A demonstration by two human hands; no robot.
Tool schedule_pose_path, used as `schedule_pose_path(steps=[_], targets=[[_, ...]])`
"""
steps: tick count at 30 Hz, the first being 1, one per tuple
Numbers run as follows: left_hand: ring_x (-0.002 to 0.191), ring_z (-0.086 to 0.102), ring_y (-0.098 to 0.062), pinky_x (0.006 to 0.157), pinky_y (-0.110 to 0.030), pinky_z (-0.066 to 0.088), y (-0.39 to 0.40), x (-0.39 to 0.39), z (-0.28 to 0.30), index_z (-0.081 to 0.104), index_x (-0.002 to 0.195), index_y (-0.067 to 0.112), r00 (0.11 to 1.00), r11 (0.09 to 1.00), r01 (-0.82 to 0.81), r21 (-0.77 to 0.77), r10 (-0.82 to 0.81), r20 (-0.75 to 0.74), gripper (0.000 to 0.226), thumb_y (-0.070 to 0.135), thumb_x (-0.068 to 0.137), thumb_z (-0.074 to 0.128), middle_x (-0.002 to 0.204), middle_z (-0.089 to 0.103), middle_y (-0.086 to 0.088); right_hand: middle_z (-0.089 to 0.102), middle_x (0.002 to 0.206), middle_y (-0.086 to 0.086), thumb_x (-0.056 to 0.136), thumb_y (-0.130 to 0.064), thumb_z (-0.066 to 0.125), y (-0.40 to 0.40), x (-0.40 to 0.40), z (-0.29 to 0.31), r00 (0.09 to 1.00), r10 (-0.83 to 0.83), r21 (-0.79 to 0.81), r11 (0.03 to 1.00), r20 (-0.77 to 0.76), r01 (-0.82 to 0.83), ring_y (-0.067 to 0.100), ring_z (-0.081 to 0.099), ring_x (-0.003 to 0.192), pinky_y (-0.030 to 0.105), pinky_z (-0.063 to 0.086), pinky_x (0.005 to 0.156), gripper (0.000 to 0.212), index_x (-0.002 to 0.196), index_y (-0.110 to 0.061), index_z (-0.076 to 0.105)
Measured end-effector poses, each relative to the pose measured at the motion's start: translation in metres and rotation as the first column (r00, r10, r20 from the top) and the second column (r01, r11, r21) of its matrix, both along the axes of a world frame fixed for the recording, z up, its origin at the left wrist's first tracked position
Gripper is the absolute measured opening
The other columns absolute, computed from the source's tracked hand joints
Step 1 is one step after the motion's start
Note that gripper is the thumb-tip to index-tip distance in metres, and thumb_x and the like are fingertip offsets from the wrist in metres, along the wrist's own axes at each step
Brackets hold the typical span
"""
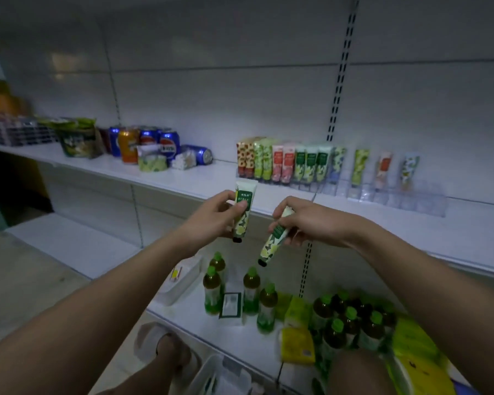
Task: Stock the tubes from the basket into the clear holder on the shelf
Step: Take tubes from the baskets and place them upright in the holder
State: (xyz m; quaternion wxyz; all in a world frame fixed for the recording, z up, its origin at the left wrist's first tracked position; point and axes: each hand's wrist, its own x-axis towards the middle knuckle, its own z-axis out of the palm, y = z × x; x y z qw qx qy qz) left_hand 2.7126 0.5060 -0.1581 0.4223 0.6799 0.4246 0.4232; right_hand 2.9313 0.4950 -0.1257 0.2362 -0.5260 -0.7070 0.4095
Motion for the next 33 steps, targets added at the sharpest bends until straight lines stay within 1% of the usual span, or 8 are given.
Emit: schedule_pose_path(steps=[4,8,11,16,20,24,29,33], targets=[[0.086,0.066,-0.012,0.078,-0.03,0.055,0.014,0.02,0.041,0.064,0.108,0.026,0.999,0.993,0.012,0.117,-0.008,-0.032,0.017,0.034,0.096,0.055,0.097,0.067,0.003,0.06,0.101,0.009,0.099,-0.006,0.046,-0.007,0.036,0.04,0.992,-0.064,0.218,0.975,0.11,0.039,0.007,0.064,0.064,0.019,0.052,0.057,0.017,0.105,-0.018,0.056],[0.083,0.067,-0.015,0.076,-0.032,0.057,0.031,0.041,0.071,0.064,0.11,0.022,1.0,0.984,0.027,0.175,-0.024,-0.019,0.016,0.025,0.095,0.059,0.099,0.069,-0.003,0.058,0.106,0.006,0.095,-0.004,0.056,-0.003,0.064,0.073,0.966,-0.212,0.388,0.911,0.146,0.141,0.013,0.068,0.066,0.02,0.055,0.058,0.021,0.113,-0.014,0.057],[0.082,0.069,-0.022,0.077,-0.037,0.06,0.047,0.056,0.084,0.06,0.115,0.015,0.999,0.984,0.033,0.177,-0.038,0.024,0.021,0.016,0.094,0.06,0.101,0.068,-0.013,0.063,0.101,0.011,0.091,-0.002,0.063,0.009,0.082,0.09,0.943,-0.32,0.436,0.865,0.097,0.249,0.017,0.069,0.065,0.024,0.058,0.058,0.019,0.108,-0.006,0.057],[0.094,0.068,-0.028,0.073,-0.041,0.061,0.084,0.079,0.086,0.064,0.104,0.017,0.996,0.984,0.013,0.178,-0.028,0.083,0.016,0.008,0.091,0.063,0.109,0.064,-0.008,0.068,0.092,0.003,0.088,-0.009,0.069,0.043,0.098,0.102,0.883,-0.443,0.558,0.777,0.155,0.292,0.013,0.068,0.066,0.017,0.05,0.051,0.011,0.096,-0.016,0.066],[0.085,0.069,-0.023,0.071,-0.04,0.061,0.118,0.097,0.073,0.064,0.108,0.015,0.996,0.973,-0.063,0.222,0.049,0.071,0.018,0.011,0.09,0.065,0.105,0.064,-0.005,0.07,0.088,0.007,0.089,-0.01,0.068,0.079,0.102,0.1,0.849,-0.496,0.591,0.745,0.18,0.31,0.021,0.07,0.072,0.021,0.048,0.05,0.013,0.102,-0.012,0.068],[0.078,0.067,-0.015,0.065,-0.035,0.061,0.146,0.116,0.063,0.06,0.11,0.014,0.983,0.952,-0.159,0.26,0.13,0.127,0.025,0.008,0.087,0.068,0.098,0.063,-0.001,0.065,0.092,0.005,0.09,-0.008,0.066,0.112,0.103,0.092,0.838,-0.529,0.623,0.703,0.137,0.342,0.019,0.067,0.072,0.021,0.048,0.05,0.013,0.102,-0.012,0.065],[0.069,0.061,-0.003,0.048,-0.009,0.046,0.172,0.139,0.05,0.057,0.102,0.021,0.95,0.922,-0.281,0.266,0.226,0.217,0.022,0.009,0.087,0.069,0.095,0.063,0.003,0.062,0.105,0.009,0.088,-0.006,0.067,0.145,0.103,0.081,0.844,-0.528,0.678,0.654,0.09,0.337,0.025,0.066,0.08,0.038,0.058,0.072,0.014,0.098,-0.015,0.062],[0.07,0.067,-0.019,0.052,-0.02,0.054,0.182,0.146,0.038,0.059,0.106,0.018,0.953,0.91,-0.291,0.297,0.246,0.177,0.02,0.011,0.089,0.067,0.093,0.065,-0.002,0.061,0.103,0.008,0.087,-0.005,0.069,0.163,0.104,0.074,0.85,-0.523,0.689,0.638,0.061,0.344,0.027,0.064,0.088,0.041,0.057,0.079,0.016,0.098,-0.015,0.063]])
